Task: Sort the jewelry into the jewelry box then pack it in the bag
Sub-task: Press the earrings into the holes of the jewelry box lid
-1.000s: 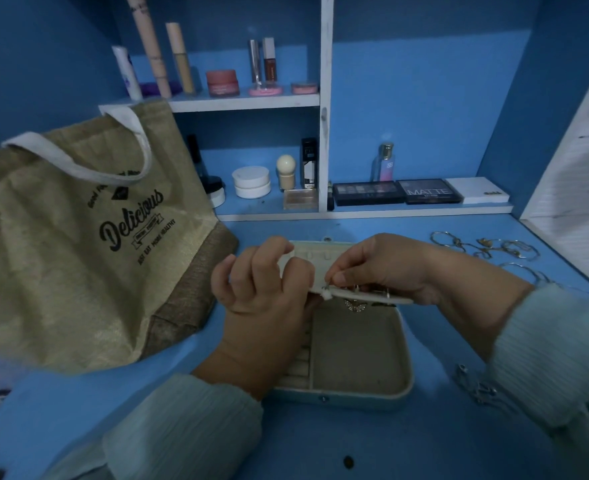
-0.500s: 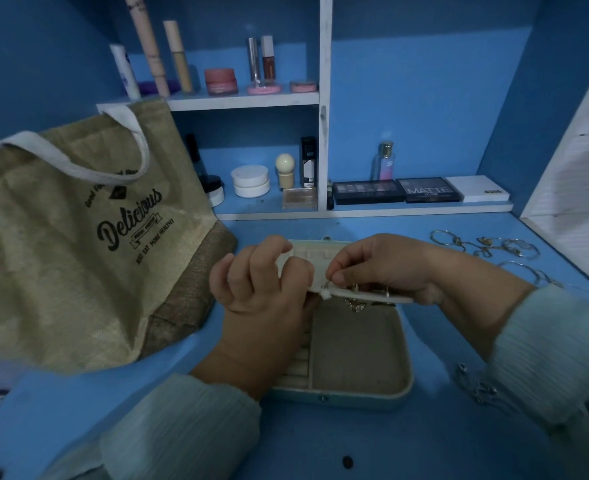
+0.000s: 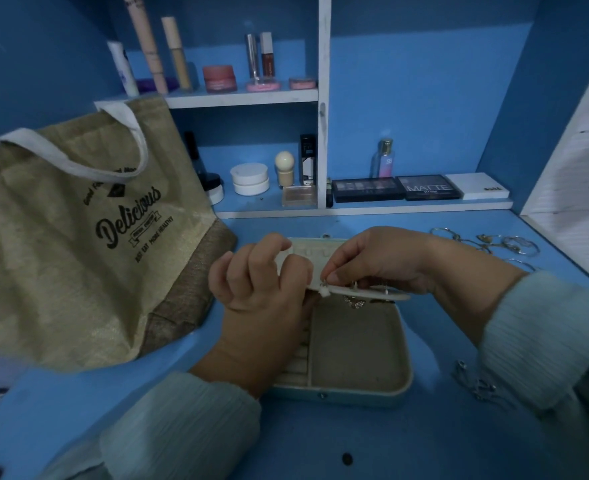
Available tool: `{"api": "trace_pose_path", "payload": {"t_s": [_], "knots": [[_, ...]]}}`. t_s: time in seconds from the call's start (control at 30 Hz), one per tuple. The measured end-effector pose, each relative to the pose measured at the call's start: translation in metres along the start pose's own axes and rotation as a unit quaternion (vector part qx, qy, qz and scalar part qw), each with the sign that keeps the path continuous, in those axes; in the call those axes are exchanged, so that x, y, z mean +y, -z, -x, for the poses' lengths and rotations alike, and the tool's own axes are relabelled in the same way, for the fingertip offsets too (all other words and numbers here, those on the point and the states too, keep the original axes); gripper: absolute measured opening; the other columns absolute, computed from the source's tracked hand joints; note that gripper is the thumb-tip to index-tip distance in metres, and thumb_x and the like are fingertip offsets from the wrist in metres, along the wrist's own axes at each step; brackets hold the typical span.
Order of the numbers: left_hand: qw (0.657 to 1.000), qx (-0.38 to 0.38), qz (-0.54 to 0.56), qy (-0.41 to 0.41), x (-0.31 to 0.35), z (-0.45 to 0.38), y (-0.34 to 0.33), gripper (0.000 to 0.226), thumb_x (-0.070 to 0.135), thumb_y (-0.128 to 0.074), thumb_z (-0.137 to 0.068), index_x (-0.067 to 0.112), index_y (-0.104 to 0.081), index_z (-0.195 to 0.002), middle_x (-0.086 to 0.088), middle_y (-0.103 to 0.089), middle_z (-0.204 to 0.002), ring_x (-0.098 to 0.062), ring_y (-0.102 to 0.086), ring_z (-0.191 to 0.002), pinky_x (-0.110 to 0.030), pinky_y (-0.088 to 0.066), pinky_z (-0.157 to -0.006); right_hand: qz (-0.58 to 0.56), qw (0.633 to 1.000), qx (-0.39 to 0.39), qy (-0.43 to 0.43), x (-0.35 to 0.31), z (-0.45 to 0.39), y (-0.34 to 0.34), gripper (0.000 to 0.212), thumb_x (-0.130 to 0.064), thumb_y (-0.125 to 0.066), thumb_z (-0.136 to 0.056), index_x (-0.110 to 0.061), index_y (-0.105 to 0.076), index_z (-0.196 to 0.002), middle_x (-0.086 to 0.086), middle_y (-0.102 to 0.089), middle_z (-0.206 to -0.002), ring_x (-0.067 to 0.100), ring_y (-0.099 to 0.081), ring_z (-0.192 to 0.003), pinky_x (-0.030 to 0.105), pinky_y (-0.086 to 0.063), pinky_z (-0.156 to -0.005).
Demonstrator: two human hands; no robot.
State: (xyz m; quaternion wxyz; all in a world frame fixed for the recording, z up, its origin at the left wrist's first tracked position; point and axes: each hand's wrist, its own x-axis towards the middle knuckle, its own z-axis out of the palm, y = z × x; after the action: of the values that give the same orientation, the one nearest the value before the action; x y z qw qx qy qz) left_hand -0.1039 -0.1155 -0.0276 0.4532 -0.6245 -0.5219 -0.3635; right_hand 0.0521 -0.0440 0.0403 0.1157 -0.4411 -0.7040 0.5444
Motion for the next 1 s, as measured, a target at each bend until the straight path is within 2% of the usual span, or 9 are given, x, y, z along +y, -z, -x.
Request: {"api": "trace_pose_path", "payload": {"t_s": [0.1, 0.23, 0.33, 0.5, 0.7, 0.87, 1.0], "knots": [[1.000, 0.001, 0.000, 0.000, 0.000, 0.000, 0.001, 0.031, 0.047, -0.056, -0.080, 0.020, -0.040, -0.083, -0.009, -0.034, -0.112, -0.027, -0.034, -0.100, -0.043, -0.029, -0.085, 0.020, 1.000, -0.019, 0.005, -0.003, -0.001, 0.002, 0.014, -0.002, -0.063, -0.083, -0.013, -0.069, -0.077, -0.001, -0.065, -0.068, 0.007, -0.053, -0.060, 0.014, -0.046, -0.058], [1.000, 0.003, -0.004, -0.003, 0.000, 0.000, 0.001, 0.028, 0.045, -0.053, -0.084, 0.020, -0.040, -0.082, -0.008, -0.034, -0.112, -0.027, -0.034, -0.099, -0.043, -0.029, -0.083, 0.014, 0.999, -0.051, -0.003, -0.004, -0.002, 0.005, 0.015, -0.002, -0.054, -0.089, -0.013, -0.062, -0.084, 0.002, -0.060, -0.073, 0.008, -0.052, -0.063, 0.015, -0.045, -0.059], [1.000, 0.000, 0.000, -0.004, 0.000, 0.000, 0.001, 0.028, 0.044, -0.053, -0.083, 0.020, -0.040, -0.083, -0.009, -0.034, -0.112, -0.027, -0.034, -0.099, -0.043, -0.029, -0.084, 0.053, 0.997, -0.063, 0.005, -0.006, -0.004, 0.005, 0.017, -0.002, -0.054, -0.089, -0.014, -0.062, -0.080, 0.000, -0.060, -0.072, 0.005, -0.052, -0.060, 0.013, -0.046, -0.057], [1.000, 0.006, 0.008, 0.002, 0.001, 0.000, 0.000, 0.024, 0.041, -0.041, -0.093, 0.020, -0.040, -0.083, -0.009, -0.034, -0.112, -0.027, -0.034, -0.099, -0.043, -0.029, -0.084, 0.116, 0.991, -0.067, 0.013, -0.011, -0.006, 0.005, 0.018, -0.006, -0.058, -0.087, -0.017, -0.065, -0.075, -0.008, -0.063, -0.065, 0.002, -0.055, -0.058, 0.016, -0.047, -0.060], [1.000, 0.003, -0.002, 0.001, 0.000, 0.001, 0.000, 0.028, 0.045, -0.053, -0.083, 0.020, -0.040, -0.083, -0.009, -0.034, -0.112, -0.027, -0.034, -0.100, -0.043, -0.030, -0.085, 0.137, 0.988, -0.057, 0.032, -0.013, -0.005, 0.005, 0.017, -0.008, -0.061, -0.086, -0.018, -0.068, -0.075, -0.008, -0.065, -0.068, 0.001, -0.057, -0.061, 0.017, -0.048, -0.063], [1.000, -0.003, 0.000, 0.004, 0.000, 0.001, 0.000, 0.029, 0.043, -0.058, -0.079, 0.021, -0.040, -0.083, -0.009, -0.034, -0.112, -0.027, -0.034, -0.100, -0.042, -0.029, -0.086, 0.072, 0.994, -0.076, 0.013, -0.009, -0.006, 0.010, 0.014, -0.007, -0.054, -0.090, -0.016, -0.063, -0.083, -0.001, -0.063, -0.074, 0.005, -0.056, -0.063, 0.015, -0.046, -0.059], [1.000, -0.002, -0.004, 0.005, 0.001, 0.000, 0.000, 0.029, 0.045, -0.054, -0.081, 0.021, -0.040, -0.083, -0.008, -0.034, -0.112, -0.027, -0.034, -0.100, -0.043, -0.029, -0.086, 0.124, 0.989, -0.070, 0.028, -0.010, -0.007, 0.007, 0.016, -0.007, -0.057, -0.089, -0.016, -0.063, -0.078, -0.004, -0.062, -0.071, 0.001, -0.055, -0.058, 0.014, -0.046, -0.059]]}}
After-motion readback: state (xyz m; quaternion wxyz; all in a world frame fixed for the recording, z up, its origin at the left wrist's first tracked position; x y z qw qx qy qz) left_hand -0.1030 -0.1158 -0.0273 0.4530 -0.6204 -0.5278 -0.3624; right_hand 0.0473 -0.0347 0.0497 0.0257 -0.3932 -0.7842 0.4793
